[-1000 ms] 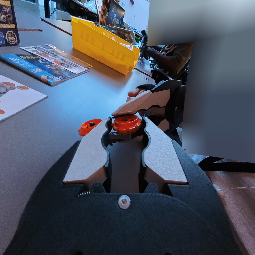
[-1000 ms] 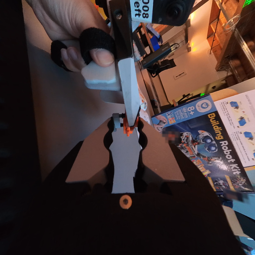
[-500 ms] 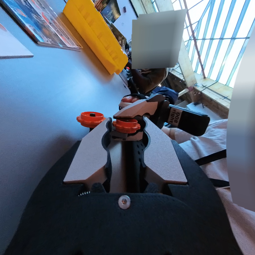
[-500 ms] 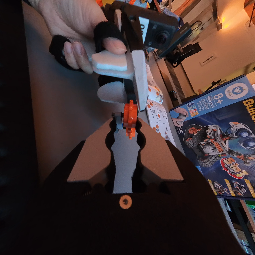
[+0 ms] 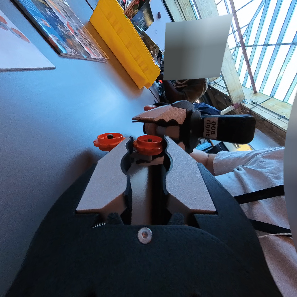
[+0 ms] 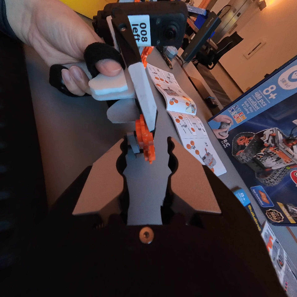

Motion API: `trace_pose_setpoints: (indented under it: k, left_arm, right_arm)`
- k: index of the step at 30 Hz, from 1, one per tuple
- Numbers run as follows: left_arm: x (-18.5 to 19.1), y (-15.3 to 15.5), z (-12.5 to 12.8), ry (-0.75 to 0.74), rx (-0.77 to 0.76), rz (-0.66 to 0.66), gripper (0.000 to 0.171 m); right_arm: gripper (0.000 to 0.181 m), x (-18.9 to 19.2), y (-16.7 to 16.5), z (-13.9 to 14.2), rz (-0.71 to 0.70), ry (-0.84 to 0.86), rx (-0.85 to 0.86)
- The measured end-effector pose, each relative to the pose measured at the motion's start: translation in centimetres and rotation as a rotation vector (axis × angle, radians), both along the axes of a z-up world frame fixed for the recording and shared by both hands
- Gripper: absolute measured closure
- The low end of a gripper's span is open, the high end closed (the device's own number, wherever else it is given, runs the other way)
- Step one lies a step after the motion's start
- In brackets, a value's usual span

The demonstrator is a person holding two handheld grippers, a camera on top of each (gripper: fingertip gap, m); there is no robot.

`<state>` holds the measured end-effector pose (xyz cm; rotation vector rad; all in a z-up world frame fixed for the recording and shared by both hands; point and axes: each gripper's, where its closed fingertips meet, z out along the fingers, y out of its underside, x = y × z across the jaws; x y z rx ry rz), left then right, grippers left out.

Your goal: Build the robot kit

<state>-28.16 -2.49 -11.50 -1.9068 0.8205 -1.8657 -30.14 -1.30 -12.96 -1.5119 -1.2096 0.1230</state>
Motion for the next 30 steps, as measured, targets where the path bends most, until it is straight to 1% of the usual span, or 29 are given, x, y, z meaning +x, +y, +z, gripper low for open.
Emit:
trace_pose_setpoints:
  k: [6, 8, 11, 14, 16, 19, 21, 23, 25, 30]
  left_arm:
    - [0.0, 0.1, -0.2, 0.014, 0.011, 0.008, 0.137]
    - [0.0, 0.2, -0.2, 0.016, 0.03, 0.015, 0.137]
    - [-0.1, 0.4, 0.3, -0.01, 0.018, 0.028, 0.137]
    - [-0.3, 0.7, 0.3, -0.018, -0.002, 0.04, 0.137]
    - [-0.2, 0.7, 0.3, -0.018, 0.001, 0.045, 0.136]
    - [-0.1, 0.5, 0.3, -0.015, 0.003, 0.039, 0.136]
    - [0.1, 0.3, 0.2, -0.011, 0.004, 0.03, 0.137]
    - [0.2, 0.1, 0.1, -0.006, 0.013, 0.028, 0.137]
    - [0.3, -0.1, 0.2, -0.009, 0.023, 0.022, 0.137]
    - [0.2, -0.4, 0.9, -0.052, 0.044, 0.017, 0.137]
  right_arm:
    - [0.141, 0.0, -0.1, -0.5, -0.011, -0.049, 0.003]
    - [0.141, 0.3, 0.0, -0.6, -0.022, -0.055, 0.002]
    - [0.134, 0.4, -0.1, -1.0, -0.017, -0.08, -0.011]
    - [0.133, -0.5, -0.7, 0.1, 0.013, -0.04, 0.031]
    - [0.133, -0.3, -0.3, 0.4, -0.025, -0.015, 0.02]
    - [0.134, -0.5, -0.2, 0.8, -0.03, 0.049, -0.027]
    - [0.136, -0.6, -0.2, 0.7, -0.025, 0.054, -0.04]
    - [0.143, -0.7, -0.3, -0.1, -0.019, 0.009, -0.056]
    - [0.144, -0.7, -0.3, 0.0, -0.02, -0.02, -0.026]
    - [0.144, -1.0, -0.6, 0.8, -0.005, -0.021, 0.046]
